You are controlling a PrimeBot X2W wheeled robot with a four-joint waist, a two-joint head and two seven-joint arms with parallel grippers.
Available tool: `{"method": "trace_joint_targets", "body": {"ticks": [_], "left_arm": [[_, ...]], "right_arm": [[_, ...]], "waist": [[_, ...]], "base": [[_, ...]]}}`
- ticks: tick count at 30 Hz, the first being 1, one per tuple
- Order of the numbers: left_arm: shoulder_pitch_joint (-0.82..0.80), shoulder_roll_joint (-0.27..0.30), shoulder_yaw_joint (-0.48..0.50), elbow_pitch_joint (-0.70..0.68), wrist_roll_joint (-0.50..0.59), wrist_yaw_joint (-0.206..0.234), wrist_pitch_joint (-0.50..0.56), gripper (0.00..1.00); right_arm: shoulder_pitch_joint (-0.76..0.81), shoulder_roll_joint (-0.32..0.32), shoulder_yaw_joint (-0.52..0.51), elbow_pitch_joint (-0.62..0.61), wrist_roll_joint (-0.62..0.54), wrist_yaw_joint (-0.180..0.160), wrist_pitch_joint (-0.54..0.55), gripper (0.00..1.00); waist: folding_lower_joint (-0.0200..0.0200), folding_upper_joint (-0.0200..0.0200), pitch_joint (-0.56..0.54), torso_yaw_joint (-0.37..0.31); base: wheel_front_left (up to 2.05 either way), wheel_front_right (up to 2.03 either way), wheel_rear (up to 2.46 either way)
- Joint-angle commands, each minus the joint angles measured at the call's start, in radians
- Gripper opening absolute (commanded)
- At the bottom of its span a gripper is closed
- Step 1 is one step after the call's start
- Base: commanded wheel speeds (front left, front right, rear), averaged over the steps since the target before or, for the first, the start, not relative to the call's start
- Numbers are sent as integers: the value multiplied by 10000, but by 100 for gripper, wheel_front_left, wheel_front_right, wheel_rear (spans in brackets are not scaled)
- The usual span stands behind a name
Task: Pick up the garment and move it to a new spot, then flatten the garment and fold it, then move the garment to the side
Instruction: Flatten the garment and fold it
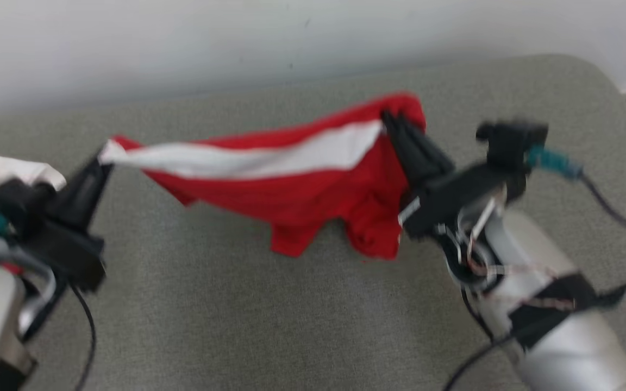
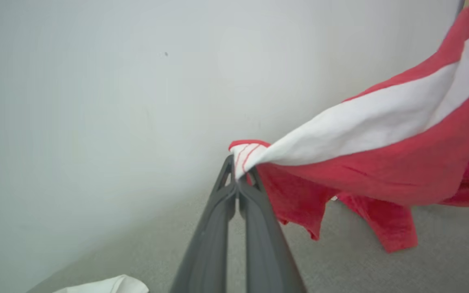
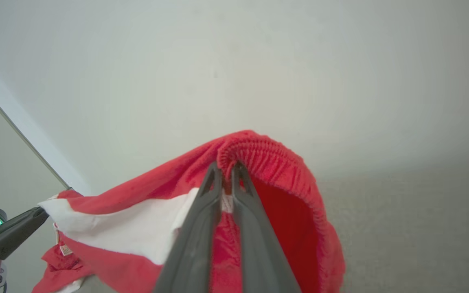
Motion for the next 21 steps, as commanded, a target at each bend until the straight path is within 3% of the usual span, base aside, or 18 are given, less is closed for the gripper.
{"method": "trace_joint_targets", "body": {"ticks": [1,5,12,21], "left_arm": [[-341,165,-86,54,-87,8,20,0],[-2721,748,-841,621,-643,6,200,0],[-5891,1141,-1771,1891,-1162,3,240,0],[-9264,916,-2670,4102,-1533,3,-261,0]], "right_arm": [[-348,79,18,109,86,8,42,0],[-2920,574,-77,1447,752,8,141,0],[-6420,990,-308,3653,1375,7,-50,0],[-9607,1308,-425,6277,1591,7,-862,0]], "waist": [[-1,-1,676,67],[-1,-1,1486,141],[-1,-1,2449,229],[-1,-1,2950,513]], "base": [[0,0,0],[0,0,0],[0,0,0],[0,0,0]]}}
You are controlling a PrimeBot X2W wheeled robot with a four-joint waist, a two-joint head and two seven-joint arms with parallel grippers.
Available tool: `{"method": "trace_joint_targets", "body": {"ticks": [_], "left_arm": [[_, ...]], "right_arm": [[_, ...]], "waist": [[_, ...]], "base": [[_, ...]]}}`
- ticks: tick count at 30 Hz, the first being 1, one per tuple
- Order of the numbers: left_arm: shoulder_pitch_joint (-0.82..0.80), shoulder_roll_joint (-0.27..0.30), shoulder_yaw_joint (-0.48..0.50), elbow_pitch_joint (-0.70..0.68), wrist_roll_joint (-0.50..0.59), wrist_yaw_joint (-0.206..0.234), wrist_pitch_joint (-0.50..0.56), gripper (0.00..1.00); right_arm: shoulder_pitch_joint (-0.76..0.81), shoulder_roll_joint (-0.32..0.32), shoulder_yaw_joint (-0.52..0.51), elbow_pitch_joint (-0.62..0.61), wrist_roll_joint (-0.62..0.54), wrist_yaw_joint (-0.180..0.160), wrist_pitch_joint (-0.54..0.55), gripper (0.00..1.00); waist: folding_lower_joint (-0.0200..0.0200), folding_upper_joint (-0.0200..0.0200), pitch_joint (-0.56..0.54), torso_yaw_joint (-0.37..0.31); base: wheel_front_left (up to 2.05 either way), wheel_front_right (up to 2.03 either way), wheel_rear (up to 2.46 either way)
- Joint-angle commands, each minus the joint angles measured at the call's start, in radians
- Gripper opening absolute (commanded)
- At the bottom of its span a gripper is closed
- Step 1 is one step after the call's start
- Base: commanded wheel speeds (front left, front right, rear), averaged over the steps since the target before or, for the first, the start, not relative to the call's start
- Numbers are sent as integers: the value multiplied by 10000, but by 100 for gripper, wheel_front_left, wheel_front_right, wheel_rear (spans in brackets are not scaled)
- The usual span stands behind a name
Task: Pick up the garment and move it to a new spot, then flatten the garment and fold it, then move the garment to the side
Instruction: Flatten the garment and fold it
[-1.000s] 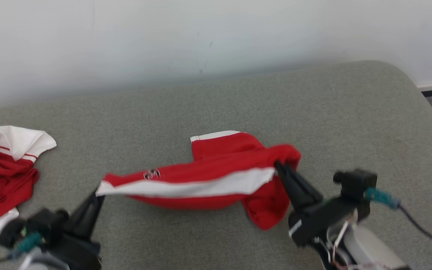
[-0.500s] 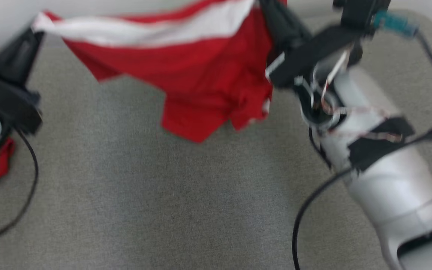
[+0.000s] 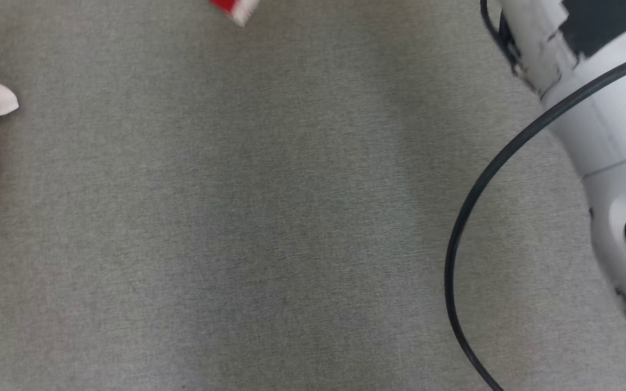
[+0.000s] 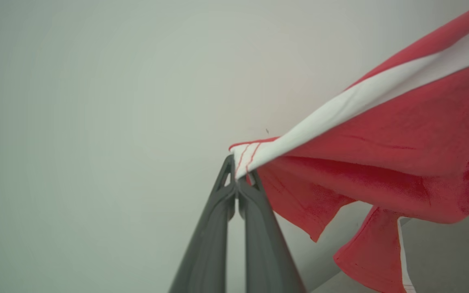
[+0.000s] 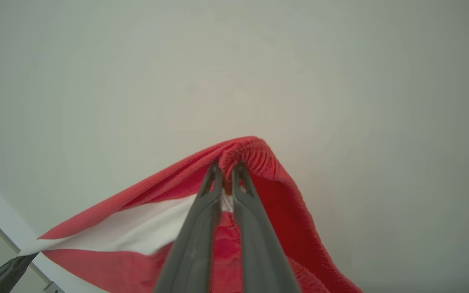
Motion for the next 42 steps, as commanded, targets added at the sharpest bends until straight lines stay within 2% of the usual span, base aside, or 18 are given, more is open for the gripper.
{"method": "trace_joint_targets", "body": {"ticks": [1,9,17,23,29,36,42], "left_arm": [[-670,-65,-118,374,-19,14,-247,0],[-1935,-804,-407,1170,56,12,-1139,0],[-1102,-706,-447,858,71,81,-1559,0],[831,-332,-201,-323,-92,444,-1646,0],[4038,163,449,-2303,-391,1176,-1656,0],[7189,577,979,-4268,-531,2075,-1659,0],[9468,562,1354,-5471,-585,2774,-1658,0]], "right_arm": [[-615,35,69,320,-39,7,-299,0],[-1598,-83,594,679,0,7,-1037,0],[-553,-189,1760,-224,649,8,-1184,0],[1104,-518,2847,-1232,1582,8,-1175,0],[3340,-1163,3806,-2463,2637,8,-1219,0],[5616,-1959,4048,-3974,3176,8,-1376,0],[7589,-2693,3779,-5107,2819,8,-1381,0]], "waist": [[-4,-3,241,222],[-4,-3,837,633],[-4,-3,1262,524],[-4,-3,833,288],[-4,-3,-110,7],[-4,-3,-922,-213],[-4,-3,-1529,-277]], "base": [[0,0,0],[0,0,0],[0,0,0],[0,0,0],[0,0,0],[0,0,0],[0,0,0]]}}
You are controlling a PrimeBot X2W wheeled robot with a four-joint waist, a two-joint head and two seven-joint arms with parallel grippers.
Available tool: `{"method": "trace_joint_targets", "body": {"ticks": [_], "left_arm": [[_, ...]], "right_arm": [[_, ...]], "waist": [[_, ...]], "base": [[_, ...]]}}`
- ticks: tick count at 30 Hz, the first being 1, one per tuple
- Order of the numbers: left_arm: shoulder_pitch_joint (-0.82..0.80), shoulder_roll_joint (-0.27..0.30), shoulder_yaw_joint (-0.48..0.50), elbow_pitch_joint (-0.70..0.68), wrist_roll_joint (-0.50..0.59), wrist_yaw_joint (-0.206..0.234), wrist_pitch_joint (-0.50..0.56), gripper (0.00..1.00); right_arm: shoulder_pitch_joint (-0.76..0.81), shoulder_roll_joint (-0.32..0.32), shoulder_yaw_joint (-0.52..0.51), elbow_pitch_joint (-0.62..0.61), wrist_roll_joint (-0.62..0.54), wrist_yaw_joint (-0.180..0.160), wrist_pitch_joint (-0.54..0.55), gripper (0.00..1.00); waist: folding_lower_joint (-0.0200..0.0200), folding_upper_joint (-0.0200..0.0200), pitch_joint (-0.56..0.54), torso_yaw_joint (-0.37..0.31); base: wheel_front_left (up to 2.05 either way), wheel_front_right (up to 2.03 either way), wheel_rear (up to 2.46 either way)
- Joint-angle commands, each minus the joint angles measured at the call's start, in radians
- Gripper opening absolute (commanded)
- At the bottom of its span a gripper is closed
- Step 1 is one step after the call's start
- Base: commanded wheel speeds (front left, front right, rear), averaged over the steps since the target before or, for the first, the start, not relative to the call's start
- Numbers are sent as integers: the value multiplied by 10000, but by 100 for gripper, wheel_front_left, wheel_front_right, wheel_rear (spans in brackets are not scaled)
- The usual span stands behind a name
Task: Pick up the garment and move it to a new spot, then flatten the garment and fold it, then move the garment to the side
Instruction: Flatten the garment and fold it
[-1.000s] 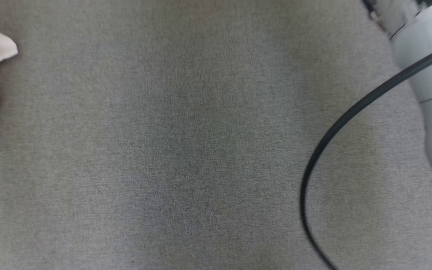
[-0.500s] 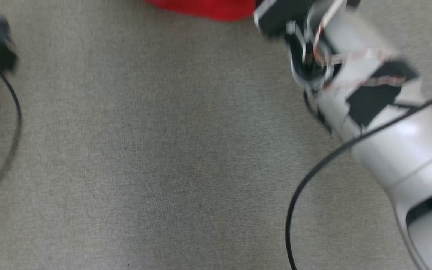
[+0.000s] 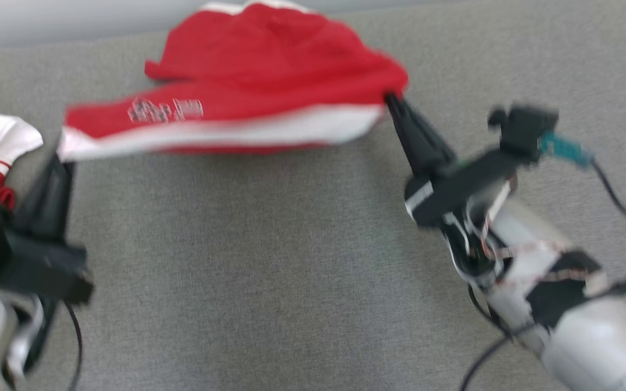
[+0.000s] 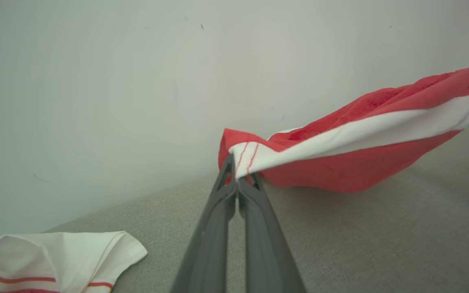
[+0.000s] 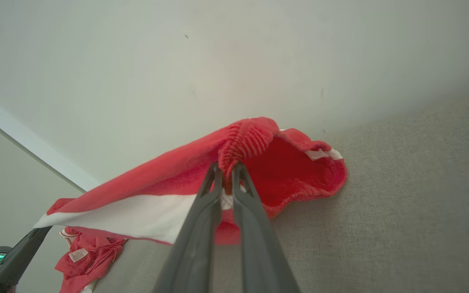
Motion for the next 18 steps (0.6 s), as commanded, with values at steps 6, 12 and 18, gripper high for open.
{"method": "trace_joint_targets", "body": {"ticks": [6,12,18], "left_arm": [[2414,-426,344,-873,88,535,-75,0],[3748,-995,616,-1171,233,793,-75,0],[5211,-1820,929,-1317,417,906,-77,0]], "right_arm": [[1991,-691,-332,-891,-131,7,-30,0],[3201,-1093,-435,-1424,-91,7,-29,0],[4461,-1581,-412,-1846,-200,7,130,0]], "waist": [[3,2,-887,-147],[3,2,-1298,-114],[3,2,-1735,-62]], "base": [[0,0,0],[0,0,0],[0,0,0]]}}
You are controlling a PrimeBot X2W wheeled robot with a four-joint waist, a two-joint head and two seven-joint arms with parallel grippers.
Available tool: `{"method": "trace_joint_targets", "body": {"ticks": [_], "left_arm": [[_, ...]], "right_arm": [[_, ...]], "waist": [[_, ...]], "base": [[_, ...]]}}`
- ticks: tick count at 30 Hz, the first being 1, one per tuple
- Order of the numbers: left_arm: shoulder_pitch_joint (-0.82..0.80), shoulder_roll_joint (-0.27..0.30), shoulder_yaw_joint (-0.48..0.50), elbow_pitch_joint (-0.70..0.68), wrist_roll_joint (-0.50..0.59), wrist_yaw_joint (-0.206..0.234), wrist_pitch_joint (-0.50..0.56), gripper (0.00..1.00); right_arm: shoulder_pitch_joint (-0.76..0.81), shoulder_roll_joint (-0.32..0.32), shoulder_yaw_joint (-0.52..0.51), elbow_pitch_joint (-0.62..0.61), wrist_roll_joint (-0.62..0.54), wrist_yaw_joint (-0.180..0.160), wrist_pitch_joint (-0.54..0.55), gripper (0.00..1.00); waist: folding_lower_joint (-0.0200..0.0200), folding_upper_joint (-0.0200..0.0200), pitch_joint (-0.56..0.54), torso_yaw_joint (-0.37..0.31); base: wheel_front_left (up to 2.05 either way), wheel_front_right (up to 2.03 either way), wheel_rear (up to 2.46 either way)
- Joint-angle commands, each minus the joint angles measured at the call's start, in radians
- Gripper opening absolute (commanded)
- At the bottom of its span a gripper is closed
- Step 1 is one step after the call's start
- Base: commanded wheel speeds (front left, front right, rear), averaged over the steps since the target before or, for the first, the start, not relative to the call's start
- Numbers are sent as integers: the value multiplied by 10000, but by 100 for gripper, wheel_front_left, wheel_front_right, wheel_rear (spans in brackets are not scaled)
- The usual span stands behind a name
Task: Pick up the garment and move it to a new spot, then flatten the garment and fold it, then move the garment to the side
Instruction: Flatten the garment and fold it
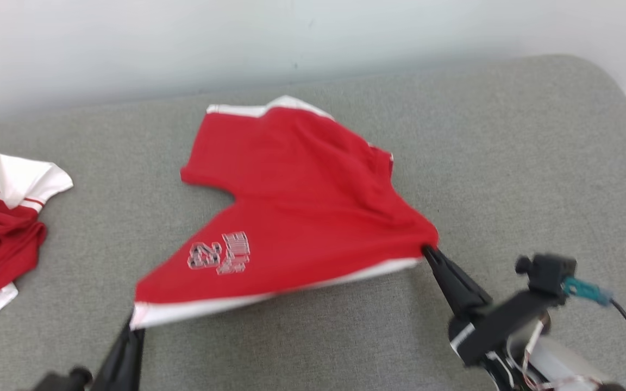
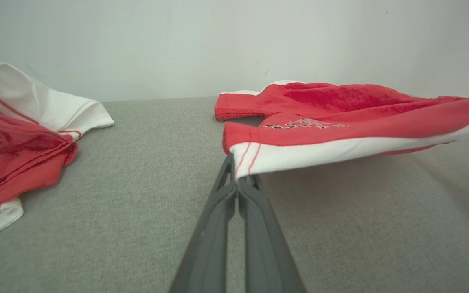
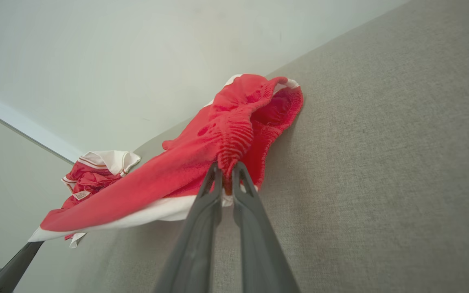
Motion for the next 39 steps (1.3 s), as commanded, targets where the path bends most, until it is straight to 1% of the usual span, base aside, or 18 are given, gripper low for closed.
{"method": "trace_joint_targets", "body": {"ticks": [1,5,9,13,16,21,23,27,30,34,38,39], "left_arm": [[267,-10,94,39,93,27,-77,0],[1041,-510,363,182,262,-89,-79,0],[1555,-794,561,344,546,-195,-79,0],[1874,-984,784,515,759,-399,-79,0],[1934,-1146,965,685,890,-615,-79,0],[1804,-1396,1245,960,1055,-954,-79,0],[1637,-1384,1343,1004,1221,-1120,-79,0],[1083,-1123,1482,1062,1589,-1500,-80,0],[461,-738,1578,1099,1831,-1787,-78,0],[-616,-165,1673,1200,1965,-2219,116,0],[-1743,422,1681,1405,2107,-2685,590,0],[-1743,422,1681,1405,2107,-2685,590,0]], "right_arm": [[200,-168,-69,-33,-32,1,-10,0],[1046,-429,-225,-314,70,-2,252,0],[1845,-642,-380,-630,151,-3,602,0],[2590,-736,-663,-914,61,-3,901,0],[2883,-647,-938,-1040,-176,-3,1083,0],[3034,-147,-1321,-1143,-692,-3,1314,0],[3016,51,-1425,-1268,-929,-3,1380,0],[2844,417,-1720,-1553,-1243,-3,1366,0],[2682,685,-1966,-1701,-1330,-3,1390,0],[2182,1105,-2131,-1907,-1412,-2,1526,0],[1468,1627,-2314,-1650,-1648,-2,1447,0],[1468,1627,-2314,-1650,-1648,-2,1447,0]], "waist": [[2,2,-228,35],[2,2,-498,111],[2,2,-678,222],[2,2,-686,275],[2,2,-632,245],[2,2,-627,154],[2,2,-612,121],[2,2,-508,30],[2,2,-374,-124],[2,2,-57,-493],[2,2,411,-971],[2,2,411,-971]], "base": [[0,0,0],[0,0,0],[0,0,0],[0,0,0],[0,0,0],[0,0,0],[0,0,0],[0,0,0],[0,0,0],[0,0,0],[0,0,0],[0,0,0]]}}
